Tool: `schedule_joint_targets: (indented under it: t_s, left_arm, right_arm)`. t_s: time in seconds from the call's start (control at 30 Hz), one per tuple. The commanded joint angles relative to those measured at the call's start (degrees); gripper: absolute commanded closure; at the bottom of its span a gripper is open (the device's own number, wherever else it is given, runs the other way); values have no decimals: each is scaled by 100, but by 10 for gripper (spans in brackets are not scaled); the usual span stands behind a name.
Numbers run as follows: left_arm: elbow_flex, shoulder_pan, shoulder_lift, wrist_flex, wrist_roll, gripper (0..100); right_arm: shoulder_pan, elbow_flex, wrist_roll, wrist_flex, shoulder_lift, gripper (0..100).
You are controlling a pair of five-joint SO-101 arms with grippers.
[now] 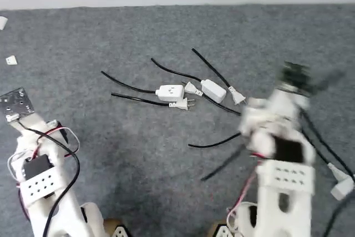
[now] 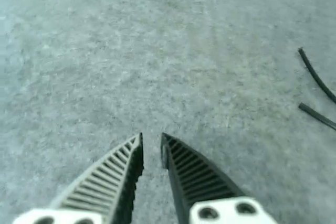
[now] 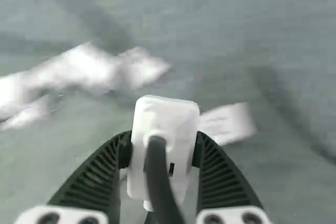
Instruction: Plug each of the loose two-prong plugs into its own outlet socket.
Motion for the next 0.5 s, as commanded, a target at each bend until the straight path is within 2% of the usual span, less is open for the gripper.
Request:
schedule_joint_targets:
  t_s: [0.0, 0.07, 0.13, 0.33, 0.47]
  left_arm:
    - [-84, 105, 9, -185, -114, 934]
    - [-84, 132, 9, -185, -114, 934]
    - [-84, 132, 9, -185, -114, 934]
    - [-75, 132, 9, -185, -114, 934]
    - [-75, 132, 9, -185, -114, 934]
  right_arm:
    - [2202, 299, 624, -1130, -110, 991]
    - [2941, 369, 809, -1727, 259, 991]
    - [3354, 352, 923, -2255, 804, 991]
    - [3741, -167, 976, -3653, 2800, 990]
    - [3785, -853, 949, -3785, 3793, 976]
